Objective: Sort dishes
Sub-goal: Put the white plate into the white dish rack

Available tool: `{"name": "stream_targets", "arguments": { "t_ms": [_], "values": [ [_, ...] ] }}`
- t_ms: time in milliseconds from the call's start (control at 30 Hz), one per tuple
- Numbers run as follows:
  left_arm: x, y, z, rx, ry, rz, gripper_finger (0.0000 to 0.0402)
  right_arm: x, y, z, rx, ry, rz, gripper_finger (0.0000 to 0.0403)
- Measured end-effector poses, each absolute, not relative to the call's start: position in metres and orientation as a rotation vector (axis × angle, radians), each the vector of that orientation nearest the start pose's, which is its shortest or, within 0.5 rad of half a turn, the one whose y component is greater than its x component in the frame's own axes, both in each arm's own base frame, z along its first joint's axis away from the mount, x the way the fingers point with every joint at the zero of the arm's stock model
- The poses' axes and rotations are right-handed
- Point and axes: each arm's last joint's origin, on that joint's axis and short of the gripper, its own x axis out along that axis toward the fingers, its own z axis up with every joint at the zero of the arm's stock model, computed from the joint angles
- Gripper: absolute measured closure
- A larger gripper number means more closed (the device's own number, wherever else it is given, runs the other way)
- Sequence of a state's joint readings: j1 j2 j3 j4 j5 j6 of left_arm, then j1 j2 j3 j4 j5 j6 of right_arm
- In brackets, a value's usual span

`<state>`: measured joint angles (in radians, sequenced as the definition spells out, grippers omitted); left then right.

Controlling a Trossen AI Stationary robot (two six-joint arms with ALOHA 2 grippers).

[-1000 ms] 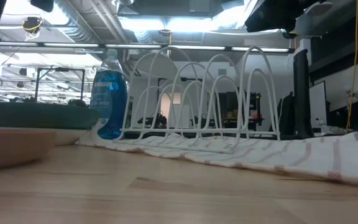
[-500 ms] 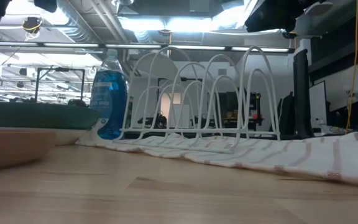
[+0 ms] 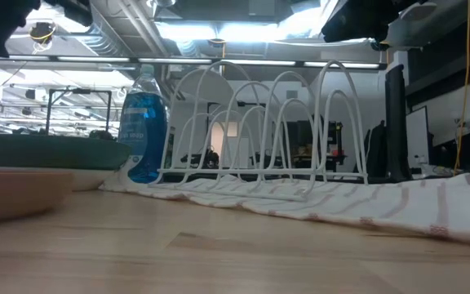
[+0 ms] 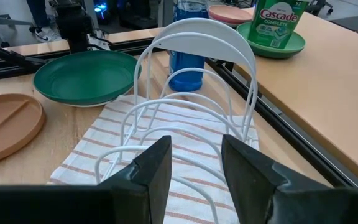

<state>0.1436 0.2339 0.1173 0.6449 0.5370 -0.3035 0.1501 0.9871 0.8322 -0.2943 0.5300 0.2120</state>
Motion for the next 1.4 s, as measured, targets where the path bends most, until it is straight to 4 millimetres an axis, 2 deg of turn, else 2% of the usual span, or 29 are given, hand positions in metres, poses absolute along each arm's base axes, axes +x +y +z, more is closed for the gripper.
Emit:
{"name": "stream_targets", "arguments": {
  "t_ms": [267, 367, 667, 933, 1133, 1400],
  "values": [
    [0.123, -0.002, 0.239, -0.137, -0.421, -0.379, 0.0369, 0.209, 0.017, 0.305, 0.056, 0.384, -0.416, 0.026],
    [0.136, -0.003, 0.245, -0.184, -0.396, -0.343, 0.0369, 0.209, 0.017, 0.305, 0.056, 0.384, -0.416, 0.026],
    [0.177, 0.0, 0.265, -0.254, -0.343, -0.139, 0.0369, 0.209, 0.017, 0.305, 0.056, 0.383, -0.416, 0.026],
    [0.21, 0.006, 0.262, -0.296, -0.27, 0.041, 0.0369, 0.209, 0.017, 0.305, 0.056, 0.383, -0.415, 0.026],
    [0.228, 0.01, 0.262, -0.301, -0.251, 0.173, 0.0369, 0.209, 0.017, 0.305, 0.056, 0.383, -0.416, 0.026],
    [0.238, 0.013, 0.255, -0.258, -0.188, 0.289, 0.0369, 0.209, 0.017, 0.305, 0.056, 0.384, -0.416, 0.026]
  ]
}}
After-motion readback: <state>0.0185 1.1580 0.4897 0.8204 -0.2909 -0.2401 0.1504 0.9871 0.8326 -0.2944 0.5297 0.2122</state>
